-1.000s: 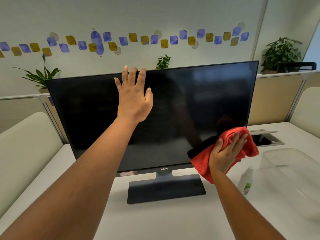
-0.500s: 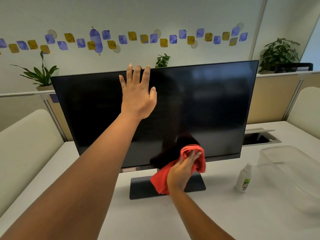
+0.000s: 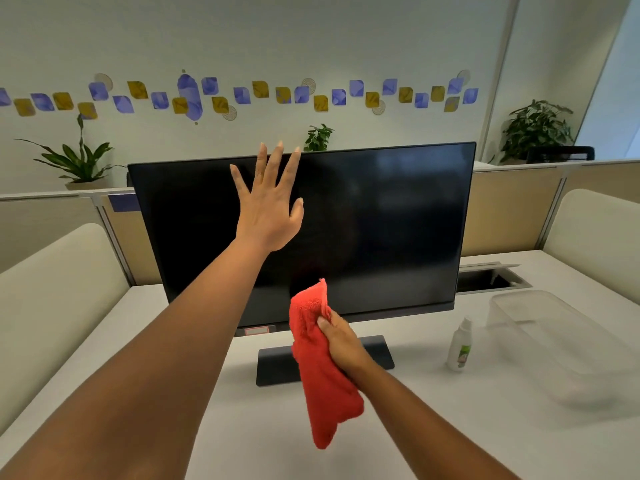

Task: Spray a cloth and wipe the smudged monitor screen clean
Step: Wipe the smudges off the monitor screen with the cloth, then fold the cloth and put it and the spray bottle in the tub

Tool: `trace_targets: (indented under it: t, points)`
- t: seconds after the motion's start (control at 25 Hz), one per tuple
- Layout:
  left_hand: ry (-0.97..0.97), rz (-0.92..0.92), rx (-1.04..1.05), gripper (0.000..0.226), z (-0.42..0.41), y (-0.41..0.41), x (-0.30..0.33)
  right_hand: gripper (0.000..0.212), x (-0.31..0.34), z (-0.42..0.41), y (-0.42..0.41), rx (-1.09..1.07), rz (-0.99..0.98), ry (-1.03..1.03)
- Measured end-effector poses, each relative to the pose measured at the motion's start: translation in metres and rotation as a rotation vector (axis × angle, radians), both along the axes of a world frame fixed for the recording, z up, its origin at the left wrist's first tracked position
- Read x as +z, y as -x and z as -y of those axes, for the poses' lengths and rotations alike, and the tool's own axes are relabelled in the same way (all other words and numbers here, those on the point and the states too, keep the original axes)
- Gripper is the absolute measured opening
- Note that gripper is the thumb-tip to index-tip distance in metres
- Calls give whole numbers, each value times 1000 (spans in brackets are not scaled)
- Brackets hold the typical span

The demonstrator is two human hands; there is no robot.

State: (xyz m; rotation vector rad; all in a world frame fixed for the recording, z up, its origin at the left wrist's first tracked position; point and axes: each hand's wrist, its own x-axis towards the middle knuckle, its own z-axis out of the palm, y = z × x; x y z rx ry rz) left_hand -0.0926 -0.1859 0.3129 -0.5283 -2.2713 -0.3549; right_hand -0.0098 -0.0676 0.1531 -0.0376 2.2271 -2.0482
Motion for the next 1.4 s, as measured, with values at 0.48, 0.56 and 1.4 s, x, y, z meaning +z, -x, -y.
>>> trace_targets:
  t: [0.48, 0.56, 1.4]
  points:
    - [-571, 1281, -444, 64, 8, -110, -121, 28, 46, -62, -39, 339, 13, -237]
    - [-568, 1267, -429, 40, 3, -116, -122, 21, 42, -71, -46, 279, -7, -239]
    - [-393, 1074, -47, 88, 26, -134, -140, 38, 68, -78, -67, 183, -243, -304]
